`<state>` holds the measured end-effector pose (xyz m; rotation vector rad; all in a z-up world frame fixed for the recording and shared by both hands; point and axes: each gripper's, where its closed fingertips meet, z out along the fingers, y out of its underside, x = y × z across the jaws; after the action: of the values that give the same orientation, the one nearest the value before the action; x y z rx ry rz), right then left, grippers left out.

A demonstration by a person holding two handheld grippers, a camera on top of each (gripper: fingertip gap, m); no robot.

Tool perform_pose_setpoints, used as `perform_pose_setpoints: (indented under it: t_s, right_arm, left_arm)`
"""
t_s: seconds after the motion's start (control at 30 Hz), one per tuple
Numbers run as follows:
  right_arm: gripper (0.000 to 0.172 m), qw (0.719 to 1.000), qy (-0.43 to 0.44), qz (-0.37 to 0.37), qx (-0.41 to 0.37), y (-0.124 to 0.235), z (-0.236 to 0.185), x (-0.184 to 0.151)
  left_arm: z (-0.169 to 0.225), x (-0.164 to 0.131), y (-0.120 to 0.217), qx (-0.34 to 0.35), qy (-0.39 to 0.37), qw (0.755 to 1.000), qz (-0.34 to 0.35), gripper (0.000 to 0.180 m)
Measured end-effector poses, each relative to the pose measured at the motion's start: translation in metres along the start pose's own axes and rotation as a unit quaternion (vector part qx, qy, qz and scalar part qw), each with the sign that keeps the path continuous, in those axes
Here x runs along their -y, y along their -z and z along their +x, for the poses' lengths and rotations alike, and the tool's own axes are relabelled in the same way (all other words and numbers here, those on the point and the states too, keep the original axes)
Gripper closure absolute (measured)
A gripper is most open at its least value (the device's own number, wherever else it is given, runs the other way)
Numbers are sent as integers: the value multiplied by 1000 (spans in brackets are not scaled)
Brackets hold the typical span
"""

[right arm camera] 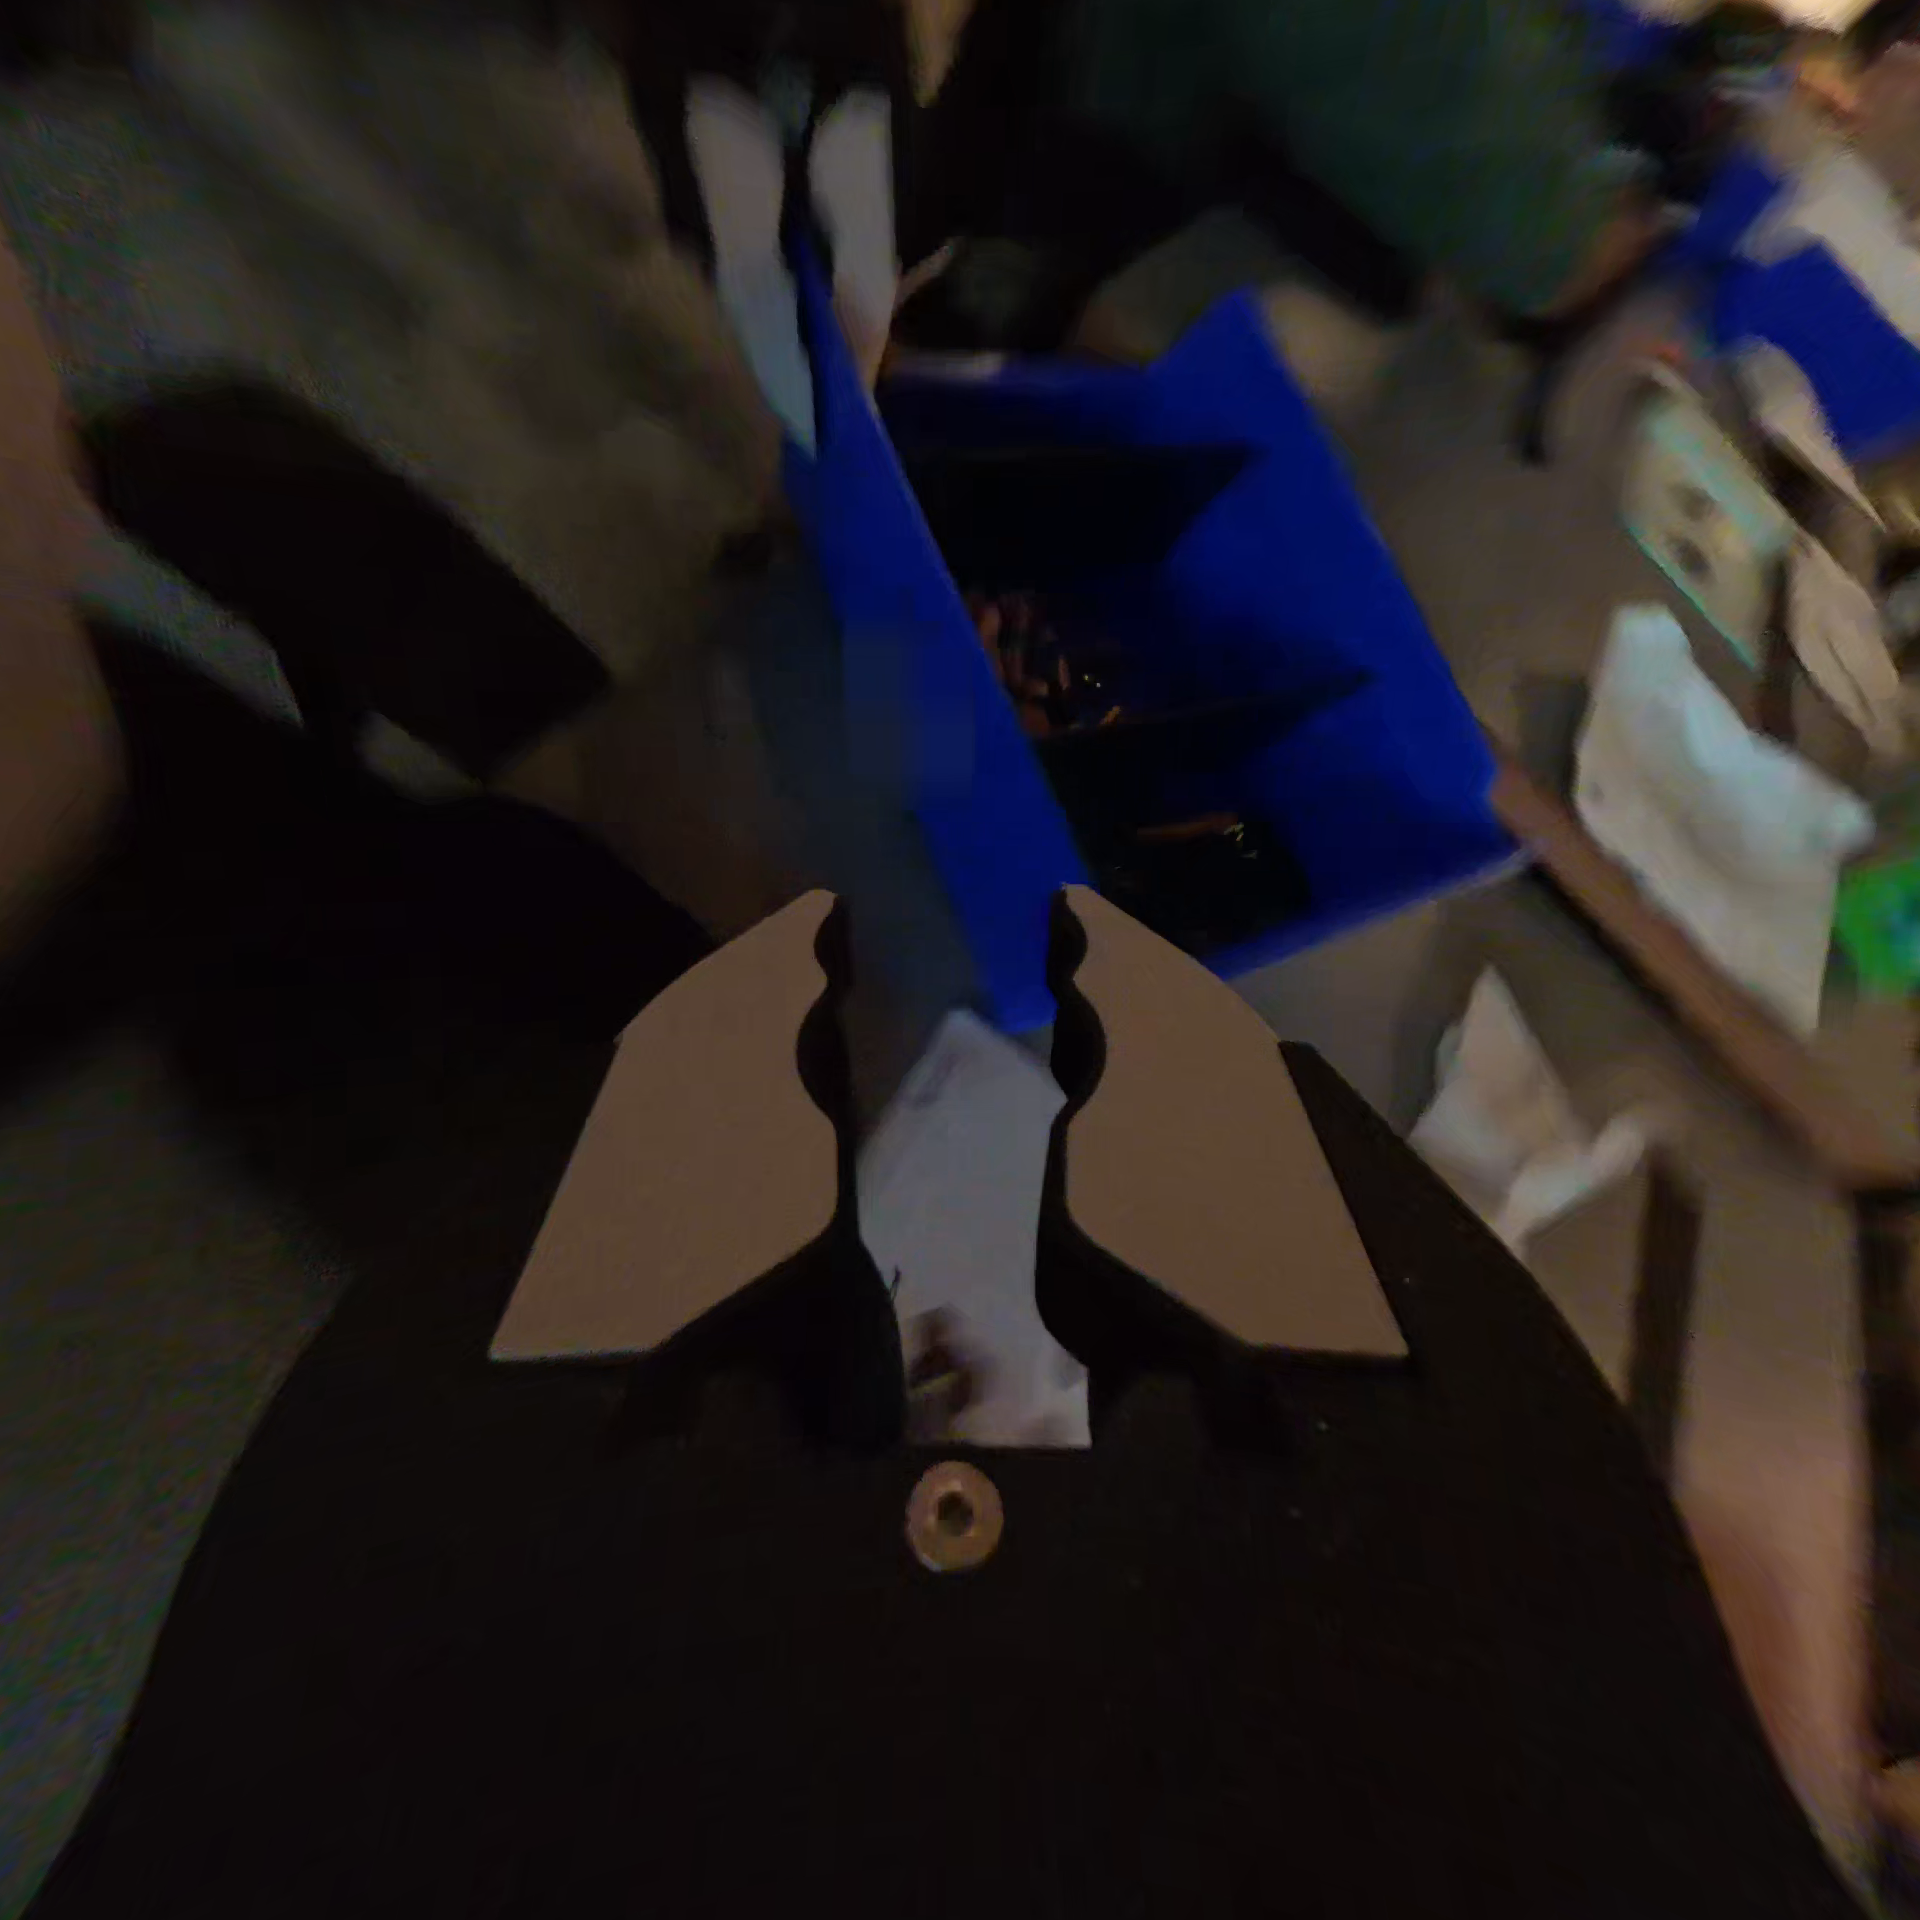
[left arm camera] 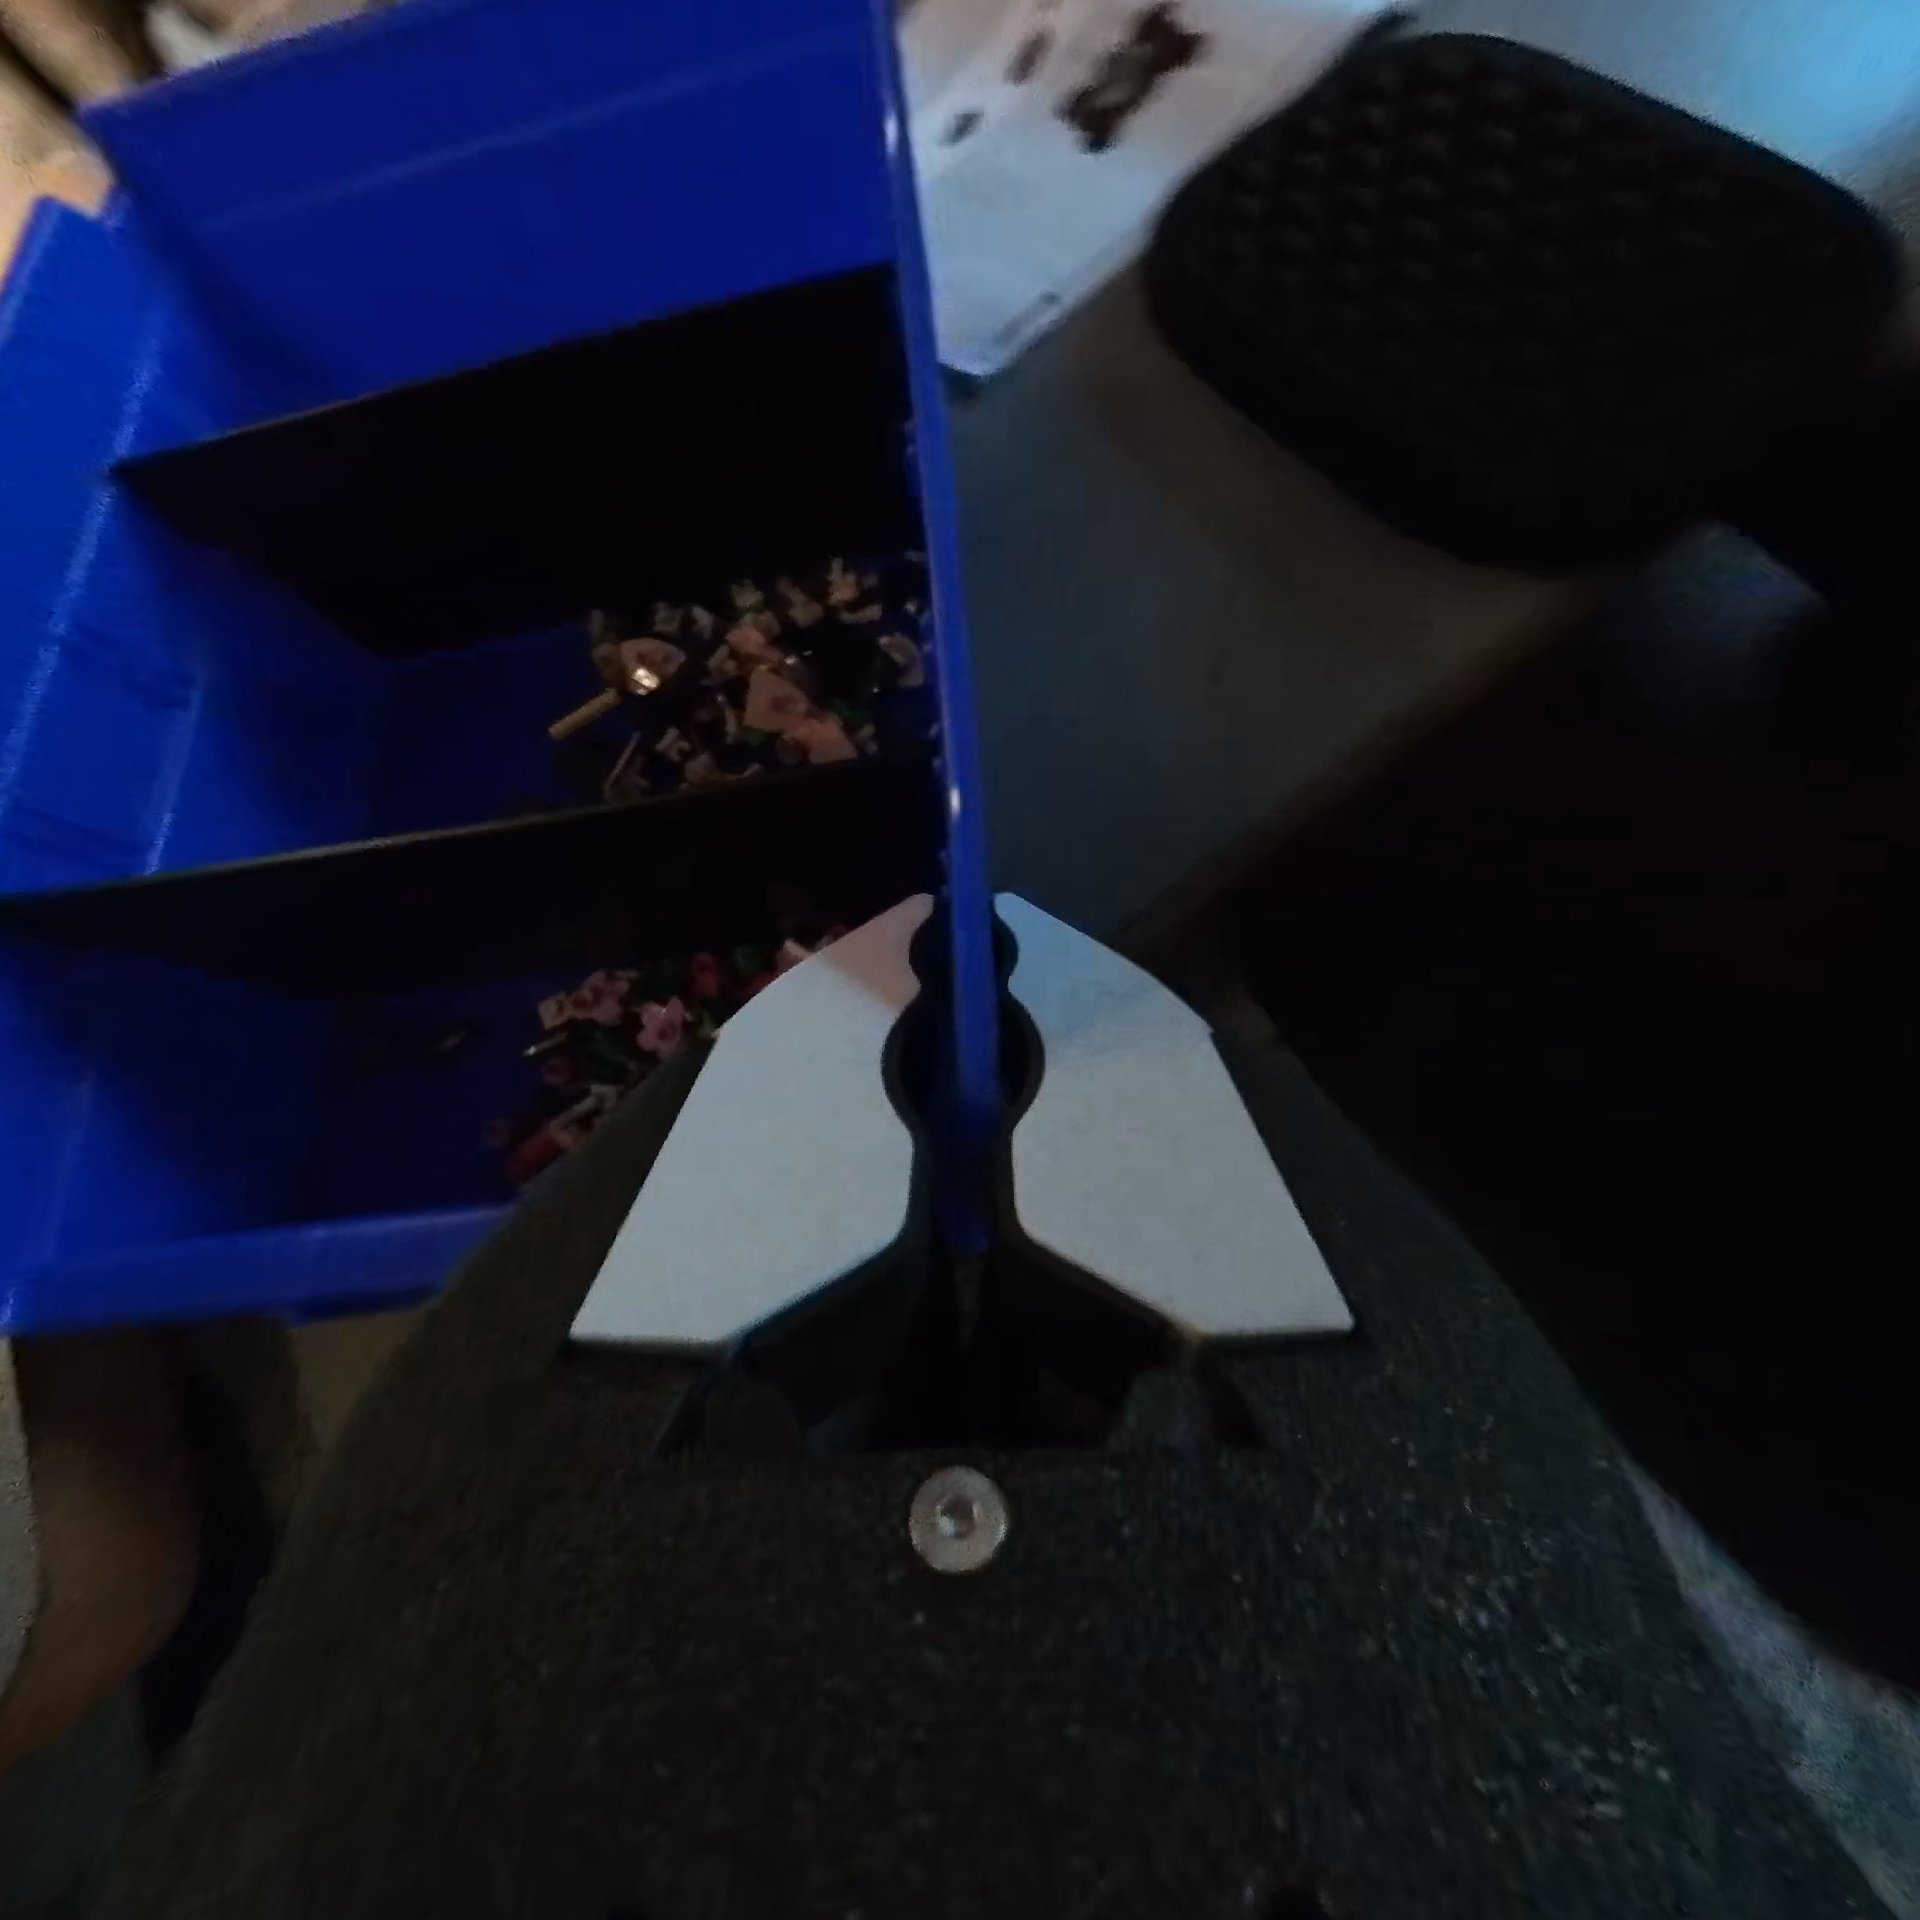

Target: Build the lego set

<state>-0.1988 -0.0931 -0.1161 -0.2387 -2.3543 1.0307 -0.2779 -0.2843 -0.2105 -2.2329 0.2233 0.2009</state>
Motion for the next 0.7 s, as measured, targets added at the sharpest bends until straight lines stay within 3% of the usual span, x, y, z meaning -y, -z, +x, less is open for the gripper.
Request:
perform_pose_setpoints:
  t_s: [0.13,0.27,0.33,0.47,0.57,0.63,0.7]
  right_arm:
    - [138,992,79,-14,97,-49,25,-14]
    - [134,971,94,-61,213,-59,24,-35]
    - [132,960,128,-84,235,-64,19,-42]
    - [142,944,211,-118,225,-75,7,-45]
    - [151,944,222,-120,214,-77,-5,-40]
    - [151,951,203,-114,205,-76,-13,-37]
    - [150,958,192,-114,180,-75,-16,-34]
  left_arm:
    - [0,-11,13,-42,-40,998,6,175]
    - [-1,-20,23,-79,-76,994,0,175]
    - [-2,-24,27,-98,-104,990,1,174]
    - [-8,-27,28,-136,-125,983,-7,173]
    - [-19,-31,25,-132,-97,986,-24,174]
    - [-33,-28,24,-88,-68,994,-14,149]
    - [-44,-22,28,-40,-34,999,2,136]
